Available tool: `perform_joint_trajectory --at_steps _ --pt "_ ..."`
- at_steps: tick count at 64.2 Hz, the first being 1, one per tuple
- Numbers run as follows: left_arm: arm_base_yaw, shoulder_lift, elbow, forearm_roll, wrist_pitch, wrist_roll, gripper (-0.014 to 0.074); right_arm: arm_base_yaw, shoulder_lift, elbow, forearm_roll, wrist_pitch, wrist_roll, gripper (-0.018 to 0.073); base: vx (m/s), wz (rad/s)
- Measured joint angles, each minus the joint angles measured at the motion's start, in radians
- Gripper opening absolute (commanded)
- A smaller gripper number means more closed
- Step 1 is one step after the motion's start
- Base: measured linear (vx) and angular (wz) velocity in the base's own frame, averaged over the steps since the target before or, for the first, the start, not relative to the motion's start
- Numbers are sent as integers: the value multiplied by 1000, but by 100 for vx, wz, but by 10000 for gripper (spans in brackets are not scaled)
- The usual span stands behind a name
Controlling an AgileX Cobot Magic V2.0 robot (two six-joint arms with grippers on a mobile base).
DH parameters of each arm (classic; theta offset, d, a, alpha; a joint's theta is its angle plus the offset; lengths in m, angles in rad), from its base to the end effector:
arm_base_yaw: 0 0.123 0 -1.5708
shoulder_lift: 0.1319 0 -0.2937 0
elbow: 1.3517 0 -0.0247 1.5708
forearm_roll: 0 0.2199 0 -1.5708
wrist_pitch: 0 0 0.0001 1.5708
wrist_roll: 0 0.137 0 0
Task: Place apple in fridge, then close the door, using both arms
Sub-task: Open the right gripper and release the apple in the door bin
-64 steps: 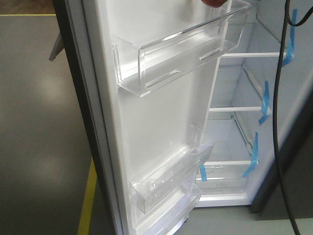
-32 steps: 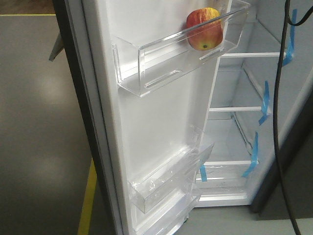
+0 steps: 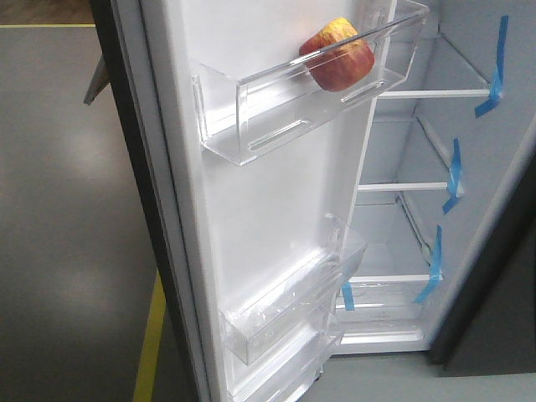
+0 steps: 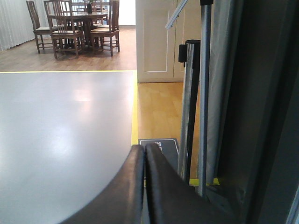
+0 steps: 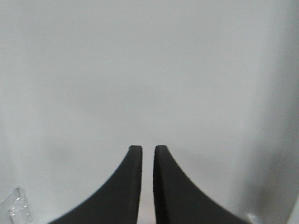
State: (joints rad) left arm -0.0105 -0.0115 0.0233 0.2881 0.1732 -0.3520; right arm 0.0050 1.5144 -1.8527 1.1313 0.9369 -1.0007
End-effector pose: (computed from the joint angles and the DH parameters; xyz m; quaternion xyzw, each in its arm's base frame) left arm 0.0622 0.0061 0.1870 -0.0377 0.7375 -0.0084 0.6743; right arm 0.3050 0.1015 0.5198 -0.3023 0.6652 0.2646 0.6293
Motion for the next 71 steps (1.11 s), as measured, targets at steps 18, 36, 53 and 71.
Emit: perform_joint_trajectory --at_steps 18,36,53,71 --pt "0 0 0 0 0 0 -6 0 -183 155 -84 18 38 -5 0 0" --pt "0 0 0 0 0 0 -6 0 -404 517 -100 -26 37 -5 0 0" --pt "0 0 0 -103 -123 -43 -6 0 -663 921 -107 -170 31 -5 0 0" --pt "0 0 0 -187 -317 -97 -6 0 -942 1247 -109 -211 37 -5 0 0"
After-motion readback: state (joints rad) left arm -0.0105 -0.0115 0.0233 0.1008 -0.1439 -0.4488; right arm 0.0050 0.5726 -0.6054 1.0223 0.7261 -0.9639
